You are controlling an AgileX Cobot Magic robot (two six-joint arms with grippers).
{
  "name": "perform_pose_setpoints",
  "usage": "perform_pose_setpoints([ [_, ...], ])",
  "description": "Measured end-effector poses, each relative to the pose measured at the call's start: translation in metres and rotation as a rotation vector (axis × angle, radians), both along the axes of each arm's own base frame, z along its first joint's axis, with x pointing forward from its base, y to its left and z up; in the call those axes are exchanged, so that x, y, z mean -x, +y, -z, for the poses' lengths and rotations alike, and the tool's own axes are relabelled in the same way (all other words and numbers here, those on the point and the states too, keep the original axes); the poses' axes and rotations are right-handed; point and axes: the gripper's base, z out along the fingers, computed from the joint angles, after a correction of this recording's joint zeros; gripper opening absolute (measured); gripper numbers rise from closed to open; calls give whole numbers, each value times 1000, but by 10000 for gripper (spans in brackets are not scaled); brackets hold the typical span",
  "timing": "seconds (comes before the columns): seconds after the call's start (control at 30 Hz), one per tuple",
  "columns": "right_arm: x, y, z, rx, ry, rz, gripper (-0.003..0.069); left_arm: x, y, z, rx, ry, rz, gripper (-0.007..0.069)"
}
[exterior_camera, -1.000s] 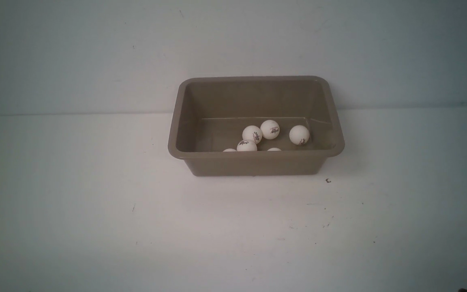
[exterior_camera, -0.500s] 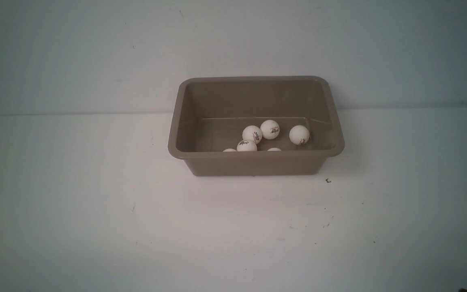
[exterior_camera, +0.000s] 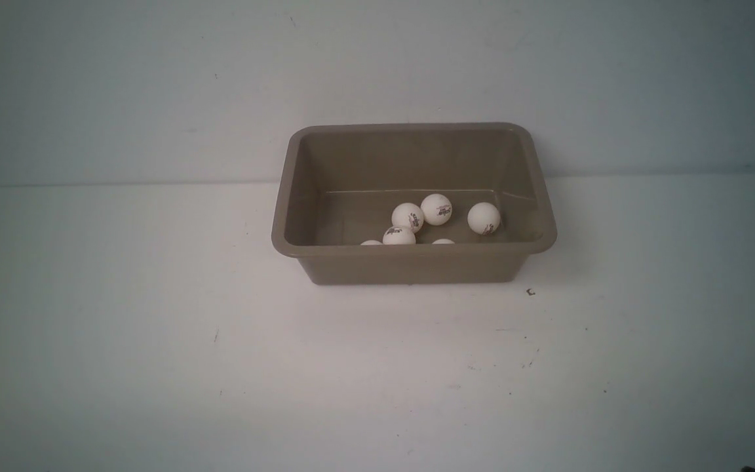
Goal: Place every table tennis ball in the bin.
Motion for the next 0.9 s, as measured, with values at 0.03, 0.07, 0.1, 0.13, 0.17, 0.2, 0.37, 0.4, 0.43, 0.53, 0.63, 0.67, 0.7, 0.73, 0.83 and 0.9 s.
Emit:
perform_pose_setpoints([
  [0.03, 0, 0, 0, -4, 3, 0, 546, 0, 0, 0, 0, 0, 0, 478],
  [0.07, 0, 0, 0, -15, 8, 2, 546, 0, 0, 0, 0, 0, 0, 478],
  [0.1, 0, 0, 0, -29, 12, 5, 546, 0, 0, 0, 0, 0, 0, 478],
  [0.13, 0, 0, 0, -36, 15, 5, 546, 0, 0, 0, 0, 0, 0, 478],
  [0.17, 0, 0, 0, -43, 16, 7, 546, 0, 0, 0, 0, 0, 0, 478],
  [0.2, 0, 0, 0, -45, 17, 7, 546, 0, 0, 0, 0, 0, 0, 478],
  [0.37, 0, 0, 0, -49, 18, 8, 546, 0, 0, 0, 0, 0, 0, 478],
  [0.4, 0, 0, 0, -49, 18, 8, 546, 0, 0, 0, 0, 0, 0, 478],
  [0.43, 0, 0, 0, -49, 18, 8, 546, 0, 0, 0, 0, 0, 0, 478],
  [0.53, 0, 0, 0, -48, 18, 8, 546, 0, 0, 0, 0, 0, 0, 478],
  [0.63, 0, 0, 0, -41, 18, 8, 546, 0, 0, 0, 0, 0, 0, 478],
  [0.67, 0, 0, 1, -36, 18, 9, 546, 0, 0, 0, 0, 0, 0, 478],
  [0.7, 0, 0, 1, -28, 18, 9, 546, 0, 0, 0, 0, 0, 0, 478],
  [0.73, 0, -1, 1, -14, 19, 9, 546, 0, 0, 0, 0, 0, 0, 478],
  [0.83, 0, -3, 2, 21, 26, 33, 546, 0, 0, 0, 0, 0, 0, 478],
  [0.9, 0, -6, 2, 18, 33, 61, 546, 0, 0, 0, 0, 0, 0, 478],
])
